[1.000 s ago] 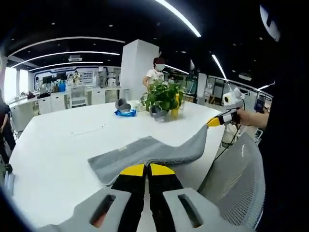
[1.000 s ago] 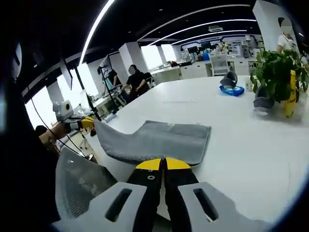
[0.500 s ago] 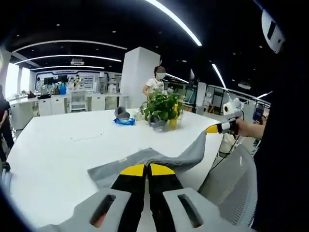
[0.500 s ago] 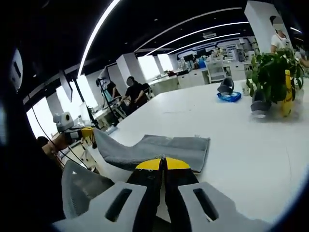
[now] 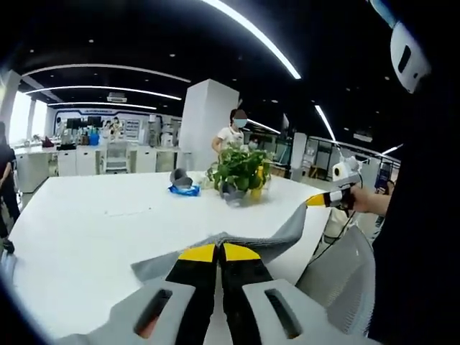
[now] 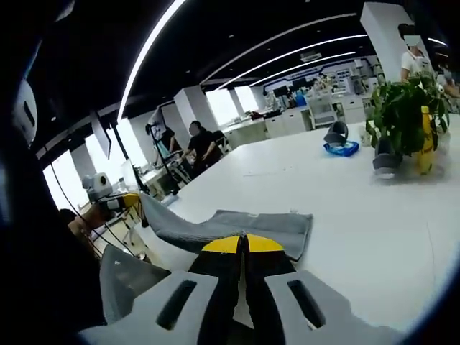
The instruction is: Fold the towel on the table until its edges align and the towel forms a compact rectangular stack.
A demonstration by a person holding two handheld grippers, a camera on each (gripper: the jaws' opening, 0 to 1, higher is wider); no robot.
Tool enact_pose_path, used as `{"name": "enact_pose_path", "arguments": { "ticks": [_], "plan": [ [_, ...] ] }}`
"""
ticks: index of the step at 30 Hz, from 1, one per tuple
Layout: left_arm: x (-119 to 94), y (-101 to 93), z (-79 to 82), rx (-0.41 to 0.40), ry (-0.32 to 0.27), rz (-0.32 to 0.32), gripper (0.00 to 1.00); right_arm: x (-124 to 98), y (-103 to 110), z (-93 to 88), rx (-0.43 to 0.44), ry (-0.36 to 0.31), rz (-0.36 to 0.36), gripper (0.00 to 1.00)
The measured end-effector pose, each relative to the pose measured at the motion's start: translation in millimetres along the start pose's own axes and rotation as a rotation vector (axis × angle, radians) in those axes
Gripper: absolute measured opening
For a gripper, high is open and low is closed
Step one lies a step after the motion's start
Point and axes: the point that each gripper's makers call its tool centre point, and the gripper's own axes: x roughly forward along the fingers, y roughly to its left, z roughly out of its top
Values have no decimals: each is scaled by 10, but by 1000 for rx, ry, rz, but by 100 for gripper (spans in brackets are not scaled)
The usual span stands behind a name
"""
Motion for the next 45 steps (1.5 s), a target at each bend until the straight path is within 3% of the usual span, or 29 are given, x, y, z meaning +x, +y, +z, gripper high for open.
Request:
{"name": "enact_pose_path", "arguments": {
  "ticks": [24,45],
  "plan": [
    [-223,-49,96,-13,-26,30,1,-142,208,173,-6,-41,22,0],
    [-121,224,-180,-16,90,92,1,183,-11,219,-32,8,2,0]
  ]
}}
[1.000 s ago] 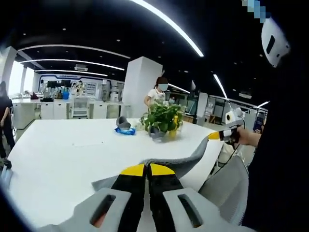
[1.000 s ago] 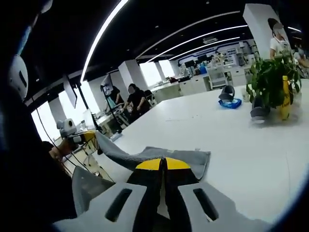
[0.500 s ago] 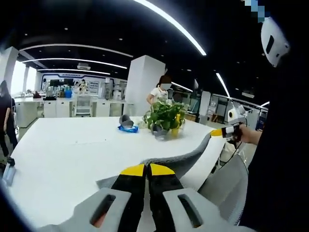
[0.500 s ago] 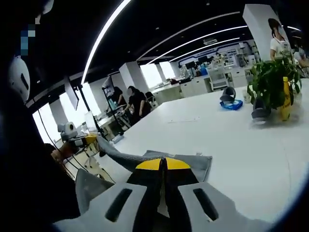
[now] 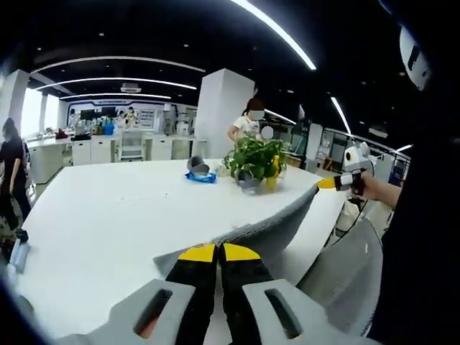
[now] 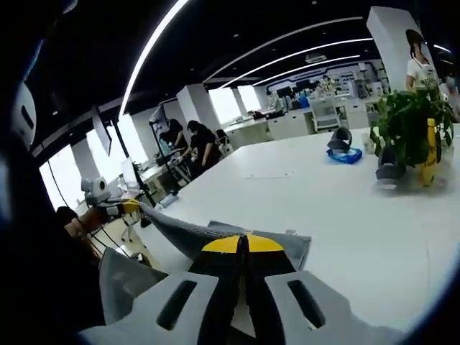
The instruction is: Fold the towel on the table until its edges align and the towel forms a compact rectangular stack.
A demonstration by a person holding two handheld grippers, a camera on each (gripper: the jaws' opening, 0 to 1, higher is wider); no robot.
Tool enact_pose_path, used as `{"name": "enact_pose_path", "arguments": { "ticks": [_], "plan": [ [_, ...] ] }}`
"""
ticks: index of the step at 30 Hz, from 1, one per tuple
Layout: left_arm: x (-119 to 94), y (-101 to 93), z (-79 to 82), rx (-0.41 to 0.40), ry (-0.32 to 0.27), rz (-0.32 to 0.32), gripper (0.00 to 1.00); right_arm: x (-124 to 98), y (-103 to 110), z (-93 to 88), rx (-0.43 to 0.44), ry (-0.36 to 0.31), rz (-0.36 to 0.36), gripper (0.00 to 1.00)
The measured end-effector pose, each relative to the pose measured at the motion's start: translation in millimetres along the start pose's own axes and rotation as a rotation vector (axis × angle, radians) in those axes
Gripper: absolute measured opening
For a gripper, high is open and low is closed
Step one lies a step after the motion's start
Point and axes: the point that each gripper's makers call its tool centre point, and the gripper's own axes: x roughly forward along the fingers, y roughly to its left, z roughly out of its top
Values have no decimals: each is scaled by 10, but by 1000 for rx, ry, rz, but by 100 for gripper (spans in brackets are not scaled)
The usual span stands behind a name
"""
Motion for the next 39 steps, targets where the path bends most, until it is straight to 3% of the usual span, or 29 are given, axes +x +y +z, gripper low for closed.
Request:
{"name": "enact_pose_path", "arguments": {
  "ticks": [4,17,25,39],
  "plan": [
    [63,64,-23,0,17,-3,1,100,-92,1,0,18,-2,0],
    [430,304,-220,58,168,-31,1,477,-432,-96,27,117,4,0],
    [616,439,-282,64,210,-53,1,691,-633,-215,12,219,17,0],
    [999,716,-545,107,327,-72,1,1132,-982,-498,-6,378,16,0]
  ]
}}
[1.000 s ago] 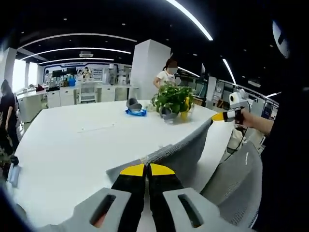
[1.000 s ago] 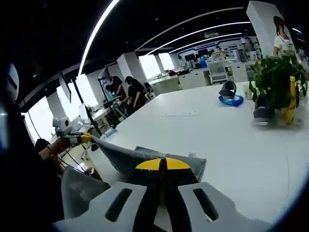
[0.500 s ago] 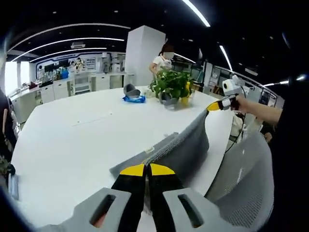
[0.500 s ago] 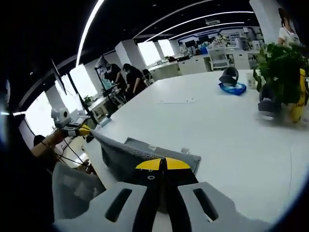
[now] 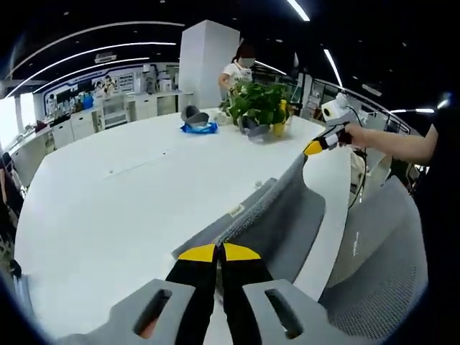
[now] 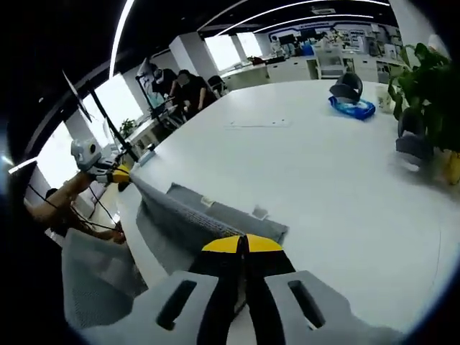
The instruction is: Fold the towel on the table until its edges align and the towel forms a compact rectangular stack.
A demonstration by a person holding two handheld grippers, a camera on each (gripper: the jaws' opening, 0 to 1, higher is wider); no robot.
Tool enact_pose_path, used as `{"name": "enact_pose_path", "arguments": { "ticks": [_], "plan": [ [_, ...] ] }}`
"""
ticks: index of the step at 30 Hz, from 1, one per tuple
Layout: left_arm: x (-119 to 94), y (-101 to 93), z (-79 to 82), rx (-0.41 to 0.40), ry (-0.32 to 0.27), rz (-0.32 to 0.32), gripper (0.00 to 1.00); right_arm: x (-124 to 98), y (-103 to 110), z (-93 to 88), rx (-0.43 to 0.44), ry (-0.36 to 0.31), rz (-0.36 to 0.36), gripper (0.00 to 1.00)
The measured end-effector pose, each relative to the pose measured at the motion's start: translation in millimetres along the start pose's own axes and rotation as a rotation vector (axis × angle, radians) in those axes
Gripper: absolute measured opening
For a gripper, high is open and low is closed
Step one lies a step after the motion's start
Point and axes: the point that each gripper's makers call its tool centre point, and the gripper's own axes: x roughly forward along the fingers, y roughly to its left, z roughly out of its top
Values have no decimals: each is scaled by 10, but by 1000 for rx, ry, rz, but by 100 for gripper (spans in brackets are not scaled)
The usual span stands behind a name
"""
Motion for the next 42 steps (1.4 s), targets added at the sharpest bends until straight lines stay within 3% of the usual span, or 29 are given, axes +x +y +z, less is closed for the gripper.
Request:
{"name": "enact_pose_path", "arguments": {
  "ticks": [10,24,29,34,39,42],
  "plan": [
    [345,226,-184,-24,79,1,1,349,-236,-81,-23,104,-35,0],
    [796,550,-464,2,218,33,2,754,-558,-185,-73,178,-111,0],
    [889,642,-518,101,255,103,3,819,-603,-266,-92,205,-137,0],
    [968,702,-588,209,306,171,8,835,-718,-256,-235,230,-212,0],
    [922,802,-555,126,255,218,14,769,-770,-270,-251,227,-232,0],
    [863,832,-586,-43,217,216,14,719,-809,-309,-242,227,-242,0]
  ]
}}
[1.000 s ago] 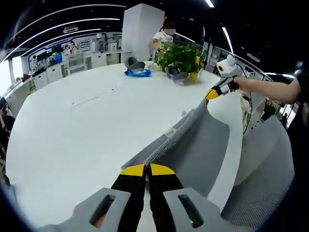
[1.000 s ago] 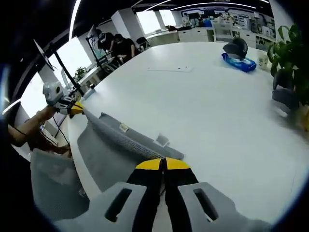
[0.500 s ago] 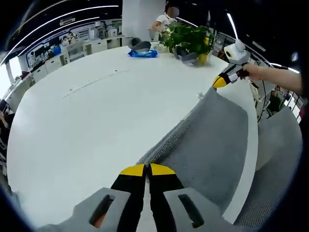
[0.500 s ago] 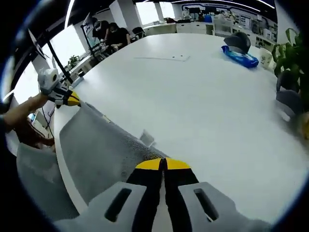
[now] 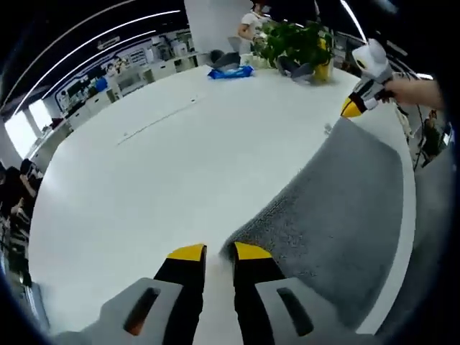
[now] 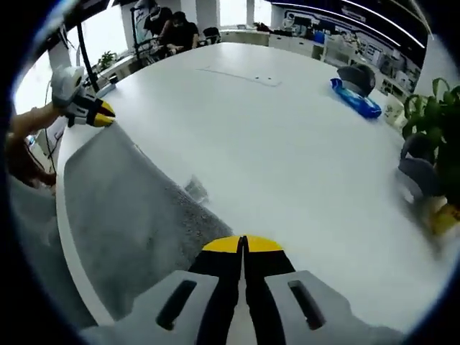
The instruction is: Fold the towel on the table until its edges align and the towel forms a compact rectangular stack.
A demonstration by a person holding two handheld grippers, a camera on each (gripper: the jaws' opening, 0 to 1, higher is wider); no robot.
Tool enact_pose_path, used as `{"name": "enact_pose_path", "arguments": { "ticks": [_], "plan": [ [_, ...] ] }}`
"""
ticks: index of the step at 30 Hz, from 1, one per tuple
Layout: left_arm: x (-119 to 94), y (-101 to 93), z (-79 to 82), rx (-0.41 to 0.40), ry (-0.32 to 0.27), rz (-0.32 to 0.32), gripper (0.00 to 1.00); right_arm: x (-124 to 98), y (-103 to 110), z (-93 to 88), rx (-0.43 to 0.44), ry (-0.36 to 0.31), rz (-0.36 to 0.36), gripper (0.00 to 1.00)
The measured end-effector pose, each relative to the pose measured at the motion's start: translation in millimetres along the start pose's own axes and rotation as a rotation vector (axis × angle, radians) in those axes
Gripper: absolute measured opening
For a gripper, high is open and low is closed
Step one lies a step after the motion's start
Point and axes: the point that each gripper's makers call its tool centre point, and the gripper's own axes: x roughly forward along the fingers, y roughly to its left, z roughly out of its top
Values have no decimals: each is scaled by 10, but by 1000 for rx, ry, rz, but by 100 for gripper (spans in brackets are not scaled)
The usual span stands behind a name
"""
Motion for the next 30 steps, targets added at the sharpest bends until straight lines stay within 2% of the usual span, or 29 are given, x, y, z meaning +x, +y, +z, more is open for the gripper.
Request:
{"name": "enact_pose_path", "arguments": {
  "ticks": [1,4,6,9,11,12,15,16,18,19,21,25,28,30],
  "plan": [
    [-32,28,5,-20,-9,11,14,-10,-10,-14,3,-1,-6,0],
    [-113,125,-8,11,-10,58,13,-52,-40,-58,-1,-4,-23,0],
    [-173,124,3,31,-16,65,13,-83,-51,-62,-7,-9,-33,0],
    [-265,50,95,21,-57,51,13,-141,-70,-46,-7,-25,-42,0],
    [-309,-70,196,20,-95,23,13,-178,-65,-10,-3,-43,-44,0],
    [-309,-205,262,38,-109,-21,13,-193,-65,10,0,-52,-44,0],
    [-314,-437,358,130,-104,-65,13,-220,11,106,35,-73,-4,0],
    [-313,-572,418,157,-113,-94,13,-230,24,141,35,-82,1,0],
    [-319,-808,518,164,-140,-143,11,-242,48,228,29,-109,6,0],
    [-324,-871,549,157,-146,-142,11,-242,64,256,28,-115,11,0],
    [-326,-1099,634,187,-181,-184,12,-250,131,309,26,-128,23,0],
    [-321,-1541,613,220,-175,-260,11,-234,334,353,0,-140,54,0],
    [-315,-1880,544,223,-153,-331,5,-169,542,333,-7,-142,92,0],
    [-298,-2095,482,230,-135,-355,1,-138,792,309,-17,-141,166,0]
  ]
}}
